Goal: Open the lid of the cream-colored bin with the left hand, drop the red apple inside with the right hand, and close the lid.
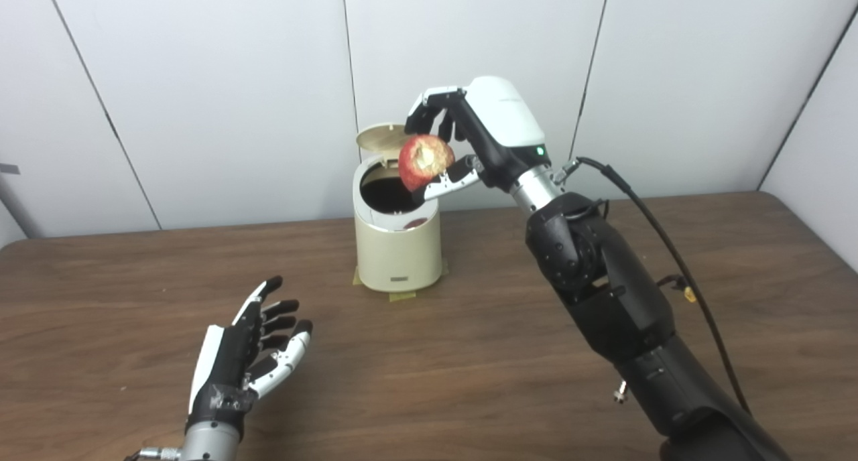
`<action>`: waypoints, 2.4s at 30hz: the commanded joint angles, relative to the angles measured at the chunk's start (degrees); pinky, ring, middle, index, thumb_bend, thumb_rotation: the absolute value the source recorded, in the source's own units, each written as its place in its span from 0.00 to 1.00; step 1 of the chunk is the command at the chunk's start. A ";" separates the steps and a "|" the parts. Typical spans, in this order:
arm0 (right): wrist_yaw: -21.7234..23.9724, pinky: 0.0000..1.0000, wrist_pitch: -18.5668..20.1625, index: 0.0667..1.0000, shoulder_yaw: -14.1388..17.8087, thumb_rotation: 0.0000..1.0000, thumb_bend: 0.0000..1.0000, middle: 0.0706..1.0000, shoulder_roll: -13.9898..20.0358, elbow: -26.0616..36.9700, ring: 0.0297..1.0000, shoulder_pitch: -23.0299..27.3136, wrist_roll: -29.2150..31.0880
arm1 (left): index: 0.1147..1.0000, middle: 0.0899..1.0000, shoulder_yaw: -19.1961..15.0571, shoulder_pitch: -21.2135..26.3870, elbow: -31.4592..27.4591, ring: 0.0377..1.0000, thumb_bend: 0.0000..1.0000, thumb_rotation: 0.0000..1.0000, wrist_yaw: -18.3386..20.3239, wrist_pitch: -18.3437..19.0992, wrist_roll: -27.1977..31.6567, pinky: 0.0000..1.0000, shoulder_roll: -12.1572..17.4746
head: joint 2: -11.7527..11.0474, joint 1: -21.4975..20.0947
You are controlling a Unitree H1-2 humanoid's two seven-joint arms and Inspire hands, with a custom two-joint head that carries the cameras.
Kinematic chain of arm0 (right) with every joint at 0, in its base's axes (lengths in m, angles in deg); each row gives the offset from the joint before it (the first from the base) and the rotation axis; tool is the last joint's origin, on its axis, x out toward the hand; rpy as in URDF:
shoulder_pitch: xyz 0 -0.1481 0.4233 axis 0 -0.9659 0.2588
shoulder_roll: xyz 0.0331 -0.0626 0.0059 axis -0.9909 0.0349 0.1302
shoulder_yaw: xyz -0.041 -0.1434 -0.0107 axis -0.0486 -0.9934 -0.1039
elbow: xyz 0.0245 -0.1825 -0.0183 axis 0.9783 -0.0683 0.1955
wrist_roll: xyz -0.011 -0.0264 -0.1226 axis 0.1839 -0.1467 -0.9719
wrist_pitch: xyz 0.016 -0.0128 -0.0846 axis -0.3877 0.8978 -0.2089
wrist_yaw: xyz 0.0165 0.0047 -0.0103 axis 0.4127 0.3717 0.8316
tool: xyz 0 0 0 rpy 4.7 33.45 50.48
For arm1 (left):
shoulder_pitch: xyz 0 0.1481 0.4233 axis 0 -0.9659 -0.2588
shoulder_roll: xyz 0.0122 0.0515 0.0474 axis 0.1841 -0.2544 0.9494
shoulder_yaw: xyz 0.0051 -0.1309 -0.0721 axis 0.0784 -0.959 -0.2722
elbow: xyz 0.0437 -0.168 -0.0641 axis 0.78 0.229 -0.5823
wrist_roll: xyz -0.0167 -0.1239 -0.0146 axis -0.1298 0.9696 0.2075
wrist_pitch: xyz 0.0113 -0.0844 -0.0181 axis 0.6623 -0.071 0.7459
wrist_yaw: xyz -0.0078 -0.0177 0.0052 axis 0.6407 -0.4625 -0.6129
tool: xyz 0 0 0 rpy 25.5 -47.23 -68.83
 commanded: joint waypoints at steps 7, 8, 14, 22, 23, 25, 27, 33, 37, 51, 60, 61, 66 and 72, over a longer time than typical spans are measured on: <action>-3.14 0.35 -1.69 0.47 -1.18 0.00 0.52 0.45 -1.99 -3.08 0.35 4.70 -0.95 | 0.92 0.80 0.25 0.47 -1.93 0.79 0.35 0.23 -2.14 -0.98 0.00 0.76 -0.85 | -0.12 0.58; -3.32 0.35 -1.57 0.47 -1.34 0.00 0.52 0.45 -2.23 -3.57 0.35 4.83 -1.01 | 0.92 0.80 0.34 0.47 -1.92 0.79 0.35 0.24 -2.22 -0.97 -0.10 0.76 -0.91 | -0.11 0.65; -6.09 0.36 -1.85 0.47 -1.33 0.00 0.52 0.47 -3.60 -7.87 0.36 5.93 -0.88 | 0.91 0.78 0.94 0.27 -2.17 0.77 0.35 0.23 -3.17 -0.89 -0.65 0.73 -1.21 | -0.41 1.27; -10.84 0.36 -1.79 0.47 -0.77 0.00 0.52 0.47 -5.17 -14.44 0.36 7.78 -0.06 | 0.89 0.79 1.05 -0.41 -3.31 0.77 0.37 0.28 -4.10 -1.57 -0.07 0.72 -1.53 | -0.64 1.35; -11.50 0.36 -1.85 0.47 -0.84 0.00 0.52 0.47 -5.29 -15.41 0.36 8.13 -0.04 | 0.89 0.78 0.94 -0.52 -3.43 0.76 0.37 0.27 -4.22 -1.69 0.21 0.72 -1.74 | -0.66 1.35; -12.56 0.35 -2.04 0.48 -0.97 0.00 0.52 0.47 -5.43 -16.82 0.36 8.66 0.04 | 0.88 0.78 1.01 -0.70 -3.63 0.76 0.37 0.26 -4.41 -1.89 0.44 0.71 -1.97 | -0.66 1.49; -13.27 0.35 -2.14 0.48 -1.04 0.00 0.52 0.45 -5.58 -17.98 0.35 9.16 0.23 | 0.87 0.78 1.50 -0.90 -4.06 0.76 0.37 0.24 -4.62 -1.95 0.14 0.71 -2.00 | -0.63 1.51; -14.54 0.34 -2.01 0.49 -1.17 0.00 0.51 0.45 -5.71 -19.64 0.35 9.88 0.52 | 0.85 0.78 2.34 -1.02 -5.39 0.76 0.38 0.21 -4.73 -1.26 0.00 0.72 -2.19 | -0.68 1.49; -12.44 0.35 -0.73 0.49 -1.37 0.00 0.52 0.45 -5.72 -19.70 0.36 9.87 1.37 | 0.85 0.78 2.39 -1.10 -4.94 0.76 0.38 0.22 -5.05 -2.01 0.21 0.72 -2.06 | -0.77 1.46; -1.05 0.77 8.41 0.64 -6.21 0.30 0.89 0.73 -3.76 -15.87 0.79 9.40 -2.95 | 0.75 0.75 2.89 -1.08 -3.36 0.74 0.40 0.20 -5.93 -3.78 -0.13 0.69 -2.07 | -1.35 2.43; 0.98 0.86 10.96 0.70 -6.42 0.34 0.89 0.82 -4.04 -15.11 0.88 9.49 -3.28 | 0.73 0.77 2.84 -1.09 -3.59 0.78 0.39 0.17 -5.90 -3.39 -0.15 0.75 -2.14 | -1.53 2.19; 0.49 0.85 10.74 0.69 -6.43 0.34 0.90 0.80 -3.97 -15.00 0.86 9.45 -3.47 | 0.73 0.77 2.83 -1.10 -3.59 0.78 0.39 0.17 -5.88 -3.36 -0.16 0.74 -2.07 | -1.53 2.19; -3.49 0.65 7.37 0.61 -4.55 0.23 0.85 0.65 -4.05 -13.24 0.69 8.51 -1.68 | 0.74 0.77 2.80 -1.27 -3.50 0.77 0.39 0.19 -5.91 -3.64 -0.05 0.73 -1.96 | -1.53 2.07; -4.04 0.35 5.23 0.52 -1.99 0.00 0.51 0.45 -3.83 -9.15 0.37 6.91 1.94 | 0.75 0.77 2.58 -1.22 -2.81 0.78 0.38 0.16 -5.98 -4.04 0.73 0.76 -1.96 | -1.65 1.88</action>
